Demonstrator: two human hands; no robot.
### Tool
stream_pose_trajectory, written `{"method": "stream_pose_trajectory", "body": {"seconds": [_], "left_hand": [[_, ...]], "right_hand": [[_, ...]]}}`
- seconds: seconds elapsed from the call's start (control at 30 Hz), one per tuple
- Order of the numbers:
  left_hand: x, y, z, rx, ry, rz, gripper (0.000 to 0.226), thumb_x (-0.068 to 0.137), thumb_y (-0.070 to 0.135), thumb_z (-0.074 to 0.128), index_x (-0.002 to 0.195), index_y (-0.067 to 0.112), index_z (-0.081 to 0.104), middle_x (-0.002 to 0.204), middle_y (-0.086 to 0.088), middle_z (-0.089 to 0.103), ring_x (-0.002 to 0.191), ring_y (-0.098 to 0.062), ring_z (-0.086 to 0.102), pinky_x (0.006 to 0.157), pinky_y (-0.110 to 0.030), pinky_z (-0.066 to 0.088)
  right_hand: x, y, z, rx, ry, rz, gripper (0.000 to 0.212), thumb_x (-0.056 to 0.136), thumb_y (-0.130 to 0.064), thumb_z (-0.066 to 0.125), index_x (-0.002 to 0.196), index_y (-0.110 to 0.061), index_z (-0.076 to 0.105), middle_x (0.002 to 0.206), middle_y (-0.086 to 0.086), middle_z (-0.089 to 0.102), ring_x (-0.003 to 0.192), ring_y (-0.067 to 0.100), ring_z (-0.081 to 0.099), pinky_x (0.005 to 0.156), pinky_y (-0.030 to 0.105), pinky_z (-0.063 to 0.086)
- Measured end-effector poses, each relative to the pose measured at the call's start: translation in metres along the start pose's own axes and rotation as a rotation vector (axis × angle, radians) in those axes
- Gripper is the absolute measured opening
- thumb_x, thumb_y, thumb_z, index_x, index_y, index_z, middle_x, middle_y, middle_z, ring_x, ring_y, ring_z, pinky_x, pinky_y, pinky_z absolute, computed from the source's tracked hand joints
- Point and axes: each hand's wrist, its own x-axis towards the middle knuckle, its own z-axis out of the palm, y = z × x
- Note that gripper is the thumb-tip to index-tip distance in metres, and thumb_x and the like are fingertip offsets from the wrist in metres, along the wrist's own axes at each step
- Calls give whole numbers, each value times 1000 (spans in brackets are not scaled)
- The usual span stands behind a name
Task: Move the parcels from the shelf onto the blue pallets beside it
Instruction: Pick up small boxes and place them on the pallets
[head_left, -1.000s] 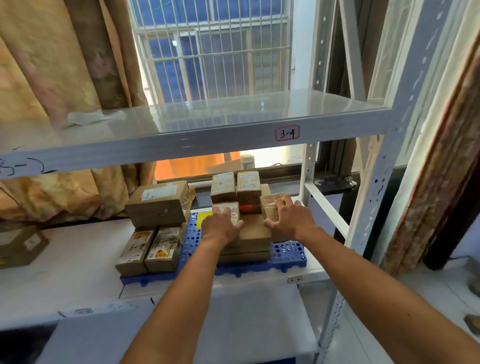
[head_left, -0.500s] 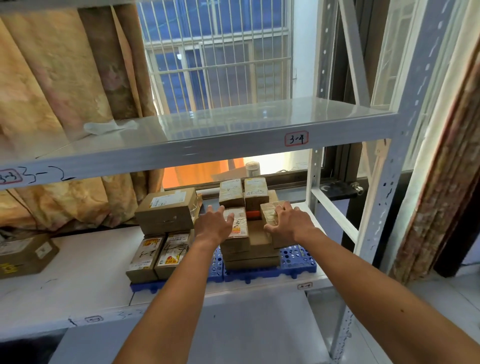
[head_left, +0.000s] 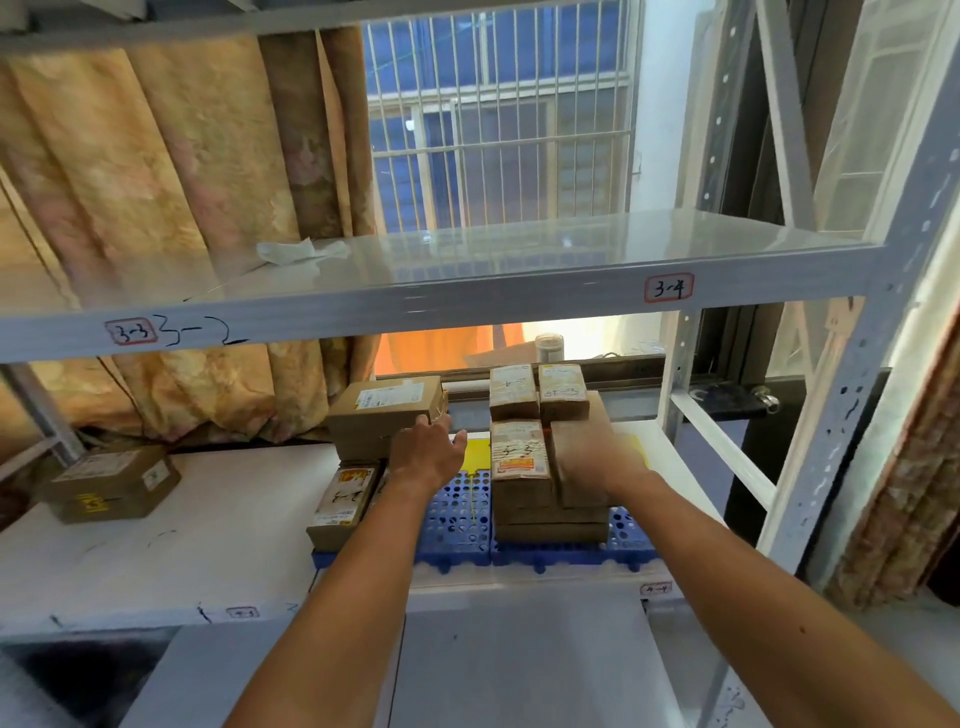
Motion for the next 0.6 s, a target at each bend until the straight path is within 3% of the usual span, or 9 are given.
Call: {"method": "stream_pose_trajectory", "body": {"seconds": [0.6], "left_hand": [[4,-6,9,39,-18,27,55,103,52,35,149,24,43,140,-13,53,122,-34,56,96,-43,46]], "right_hand": [[11,0,5,60,24,-34,61,99,-55,39,147,-18,37,153,11,29,136,33,39,105,46,43]]}}
